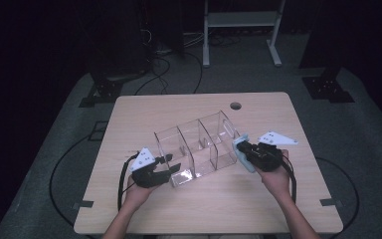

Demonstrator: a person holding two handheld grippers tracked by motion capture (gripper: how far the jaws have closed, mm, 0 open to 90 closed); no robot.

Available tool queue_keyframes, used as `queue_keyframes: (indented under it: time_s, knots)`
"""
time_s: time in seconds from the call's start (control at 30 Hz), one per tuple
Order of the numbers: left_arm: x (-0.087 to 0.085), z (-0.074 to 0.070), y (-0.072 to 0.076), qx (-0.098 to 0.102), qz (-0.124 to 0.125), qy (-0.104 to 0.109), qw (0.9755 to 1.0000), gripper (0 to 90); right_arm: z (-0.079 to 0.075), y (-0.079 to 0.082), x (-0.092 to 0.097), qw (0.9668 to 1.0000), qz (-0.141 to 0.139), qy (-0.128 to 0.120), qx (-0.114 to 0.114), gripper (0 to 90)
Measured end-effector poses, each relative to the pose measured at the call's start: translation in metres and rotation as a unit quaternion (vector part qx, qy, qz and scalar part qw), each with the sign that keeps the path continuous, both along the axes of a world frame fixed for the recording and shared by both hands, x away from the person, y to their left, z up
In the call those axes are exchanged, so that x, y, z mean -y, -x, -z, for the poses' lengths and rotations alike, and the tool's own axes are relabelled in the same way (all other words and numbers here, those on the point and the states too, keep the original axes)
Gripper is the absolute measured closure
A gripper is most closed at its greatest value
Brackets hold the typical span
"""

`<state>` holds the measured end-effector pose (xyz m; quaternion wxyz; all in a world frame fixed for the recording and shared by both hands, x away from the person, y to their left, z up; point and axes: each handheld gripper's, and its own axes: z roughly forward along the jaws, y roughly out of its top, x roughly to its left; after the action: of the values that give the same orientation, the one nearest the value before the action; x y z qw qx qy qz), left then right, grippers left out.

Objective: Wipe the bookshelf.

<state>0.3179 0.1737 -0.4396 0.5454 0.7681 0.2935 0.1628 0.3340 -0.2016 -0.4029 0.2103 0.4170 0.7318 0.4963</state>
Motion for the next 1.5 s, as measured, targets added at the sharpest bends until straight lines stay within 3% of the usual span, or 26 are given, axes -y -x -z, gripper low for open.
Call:
queue_keyframes:
  time_s: [0.1, 0.23, 0.33, 0.47, 0.57, 0.63, 0.77, 0.83, 1.03, 1.2, 1.5]
  knots:
    - [0.0, 0.0, 0.0, 0.001, 0.001, -0.001, 1.0, 48.5, -0.001, -0.004, 0.0, 1.0, 0.001, -0.002, -0.004, 80.9]
    - [0.001, 0.0, 0.0, 0.001, 0.0, 0.0, 1.0, 48.5, 0.012, -0.002, -0.001, 0.9999, 0.0, 0.002, -0.012, 81.1]
    - [0.001, 0.0, 0.001, 0.0, -0.001, -0.001, 1.0, 48.5, 0.026, -0.003, -0.001, 0.9996, 0.001, 0.005, -0.029, 81.1]
    - [0.002, 0.0, 0.001, 0.001, -0.001, -0.003, 1.0, 48.5, 0.058, -0.01, -0.003, 0.9973, 0.0, 0.022, -0.07, 81.1]
    - [0.002, 0.0, 0.001, 0.002, -0.001, -0.005, 1.0, 48.5, 0.07, -0.013, -0.004, 0.9957, 0.001, 0.025, -0.089, 81.1]
    - [0.002, 0.0, 0.001, 0.002, 0.0, -0.006, 1.0, 48.4, 0.068, -0.013, -0.005, 0.9958, 0.002, 0.023, -0.088, 81.0]
    - [0.002, 0.0, 0.001, 0.004, 0.001, -0.009, 0.9999, 48.3, 0.051, -0.008, -0.003, 0.9982, 0.001, 0.008, -0.059, 81.0]
    - [0.002, 0.0, 0.002, 0.003, 0.0, -0.009, 1.0, 48.3, 0.052, -0.009, -0.003, 0.9982, 0.0, 0.007, -0.06, 81.0]
    - [0.004, 0.0, 0.002, 0.003, -0.001, -0.012, 0.9999, 48.1, 0.078, -0.018, -0.003, 0.9938, 0.005, 0.014, -0.11, 81.2]
    - [0.005, 0.001, 0.002, 0.003, 0.0, -0.006, 1.0, 48.1, 0.059, -0.006, -0.006, 0.9968, -0.01, -0.009, -0.079, 81.2]
    - [0.005, 0.0, 0.003, 0.004, 0.0, -0.01, 0.9999, 48.2, 0.028, 0.014, -0.04, 0.9972, -0.062, -0.023, -0.033, 81.0]
